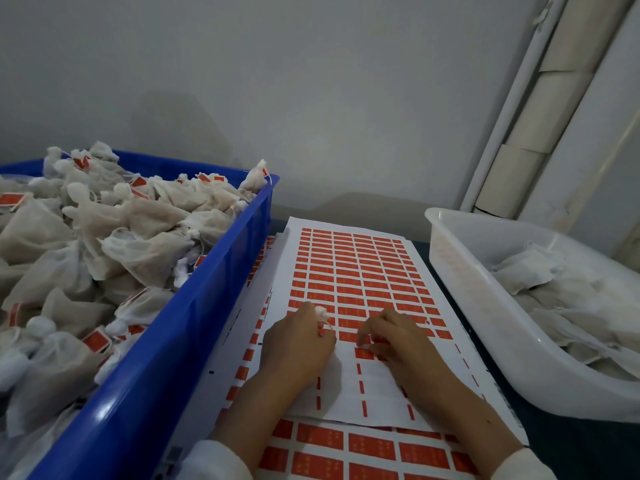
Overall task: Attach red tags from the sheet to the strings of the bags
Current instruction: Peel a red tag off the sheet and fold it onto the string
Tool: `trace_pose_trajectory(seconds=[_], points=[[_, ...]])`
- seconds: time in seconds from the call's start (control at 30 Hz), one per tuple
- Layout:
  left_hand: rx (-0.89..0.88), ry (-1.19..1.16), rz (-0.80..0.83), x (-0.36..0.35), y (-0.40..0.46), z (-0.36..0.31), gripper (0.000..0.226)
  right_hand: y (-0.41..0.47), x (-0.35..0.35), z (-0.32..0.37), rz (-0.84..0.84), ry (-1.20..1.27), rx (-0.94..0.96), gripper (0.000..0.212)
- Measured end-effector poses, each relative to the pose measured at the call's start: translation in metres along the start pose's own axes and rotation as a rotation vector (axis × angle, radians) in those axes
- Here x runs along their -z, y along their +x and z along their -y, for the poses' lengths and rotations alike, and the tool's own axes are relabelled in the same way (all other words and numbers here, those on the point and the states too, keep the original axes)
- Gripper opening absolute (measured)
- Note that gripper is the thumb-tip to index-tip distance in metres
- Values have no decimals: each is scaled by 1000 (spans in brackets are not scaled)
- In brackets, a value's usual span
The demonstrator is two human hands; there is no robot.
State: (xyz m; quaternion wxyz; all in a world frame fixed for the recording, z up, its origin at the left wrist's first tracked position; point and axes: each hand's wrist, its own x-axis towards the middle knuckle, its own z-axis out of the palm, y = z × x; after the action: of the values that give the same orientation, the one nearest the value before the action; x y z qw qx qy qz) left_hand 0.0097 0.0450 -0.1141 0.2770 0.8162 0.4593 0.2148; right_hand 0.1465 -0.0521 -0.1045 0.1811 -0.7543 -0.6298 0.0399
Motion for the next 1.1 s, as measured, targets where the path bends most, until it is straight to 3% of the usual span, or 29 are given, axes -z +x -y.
trace_pose_trajectory(seconds=[0.47,0.6,0.73,0.8,0.93,1.1], points=[[34,5,8,0,1,2,32,4,-7,-7,-4,-32,53,26],[96,-103,-62,8,4,10,23,-5,-2,-13,-58,135,-41,21],[226,-43,-196,21,8,19,36,-11,9,-25,-73,243,-196,6],[256,-35,-172,23,10,17,45,-12,13,-28,-30,206,-249,9],[277,-37,-162,22,12,16,48,-14,21,-31,68,176,-296,37],[310,-108,-164,21,14,14,47,-17,29,-32,83,207,-278,23]])
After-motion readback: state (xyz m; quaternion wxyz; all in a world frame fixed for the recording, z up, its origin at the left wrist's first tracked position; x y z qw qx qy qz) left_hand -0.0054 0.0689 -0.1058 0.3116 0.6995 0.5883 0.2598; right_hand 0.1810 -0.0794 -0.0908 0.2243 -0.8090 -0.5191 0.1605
